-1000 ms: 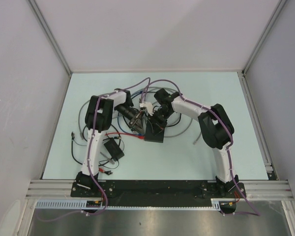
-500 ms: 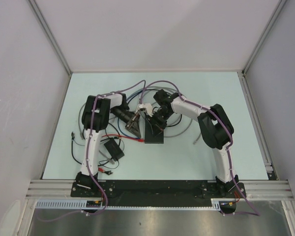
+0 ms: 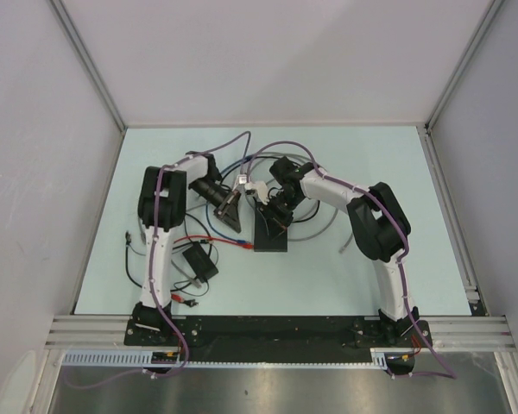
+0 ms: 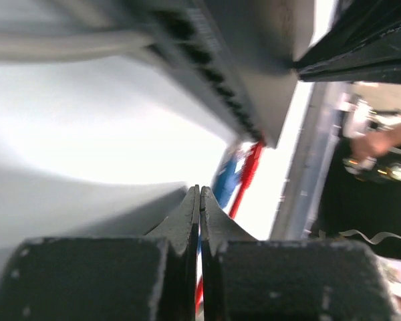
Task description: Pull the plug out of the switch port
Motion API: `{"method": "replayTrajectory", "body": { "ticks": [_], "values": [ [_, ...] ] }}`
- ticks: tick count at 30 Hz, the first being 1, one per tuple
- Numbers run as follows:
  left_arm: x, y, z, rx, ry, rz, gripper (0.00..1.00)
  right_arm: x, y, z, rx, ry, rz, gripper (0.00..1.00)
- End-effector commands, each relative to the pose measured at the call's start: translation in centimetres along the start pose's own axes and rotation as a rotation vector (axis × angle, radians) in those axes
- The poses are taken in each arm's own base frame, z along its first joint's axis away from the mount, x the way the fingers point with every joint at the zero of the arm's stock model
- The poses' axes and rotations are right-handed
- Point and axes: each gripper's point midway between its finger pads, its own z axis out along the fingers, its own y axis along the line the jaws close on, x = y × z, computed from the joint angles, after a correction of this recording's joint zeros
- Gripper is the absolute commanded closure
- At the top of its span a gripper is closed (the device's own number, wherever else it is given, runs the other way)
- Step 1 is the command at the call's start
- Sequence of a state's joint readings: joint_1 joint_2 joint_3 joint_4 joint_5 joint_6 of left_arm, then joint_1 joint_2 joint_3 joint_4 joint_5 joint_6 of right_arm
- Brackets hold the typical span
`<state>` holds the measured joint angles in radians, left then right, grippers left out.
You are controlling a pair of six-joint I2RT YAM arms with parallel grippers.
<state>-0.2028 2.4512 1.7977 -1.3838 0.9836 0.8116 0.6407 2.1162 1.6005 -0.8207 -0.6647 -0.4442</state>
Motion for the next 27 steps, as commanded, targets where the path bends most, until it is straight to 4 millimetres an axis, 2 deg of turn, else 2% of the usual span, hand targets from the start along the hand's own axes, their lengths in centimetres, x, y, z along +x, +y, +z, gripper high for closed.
{"method": "replayTrajectory", "body": {
  "ticks": [1, 5, 10, 14, 16, 19, 20, 24, 26, 27],
  "values": [
    [-3.8, 0.9, -5.8, -0.210, -0.099, 0.181, 0.98, 2.8, -2.2, 0.9, 0.094, 0.102, 0.005, 0.92],
    [-3.0, 3.2, -8.1, -0.337, -0.060, 0.171, 0.83, 2.2, -2.4, 0.1, 0.102, 0.089, -0.003, 0.88],
    [-0.2, 5.1, -9.0, -0.427, 0.050, 0.140, 0.81, 1.4, -2.7, -1.0, 0.117, 0.075, -0.018, 0.78],
    [0.2, 6.4, -9.5, -0.512, 0.063, 0.155, 0.81, 0.5, -3.0, -1.9, 0.137, 0.056, -0.033, 0.75],
    [1.0, 6.7, -9.6, -0.534, 0.087, 0.147, 0.81, 0.4, -3.0, -2.4, 0.144, 0.061, -0.049, 0.74],
    [2.6, 7.5, -10.9, -0.626, 0.158, 0.159, 0.82, -0.5, -3.1, -4.2, 0.170, 0.046, -0.086, 0.73],
    [3.1, 7.8, -12.0, -0.690, 0.197, 0.166, 0.82, -1.1, -3.2, -5.0, 0.180, 0.031, -0.096, 0.72],
    [2.8, 8.4, -14.6, -0.823, 0.233, 0.210, 0.82, -1.9, -3.7, -7.2, 0.194, 0.007, -0.075, 0.70],
    [1.2, 7.5, -15.7, -0.841, 0.187, 0.222, 0.81, -2.4, -3.7, -8.2, 0.201, -0.022, -0.069, 0.69],
    [-0.3, 6.1, -15.1, -0.782, 0.117, 0.249, 0.75, -2.8, -3.6, -8.5, 0.203, -0.034, -0.071, 0.69]
  ]
}}
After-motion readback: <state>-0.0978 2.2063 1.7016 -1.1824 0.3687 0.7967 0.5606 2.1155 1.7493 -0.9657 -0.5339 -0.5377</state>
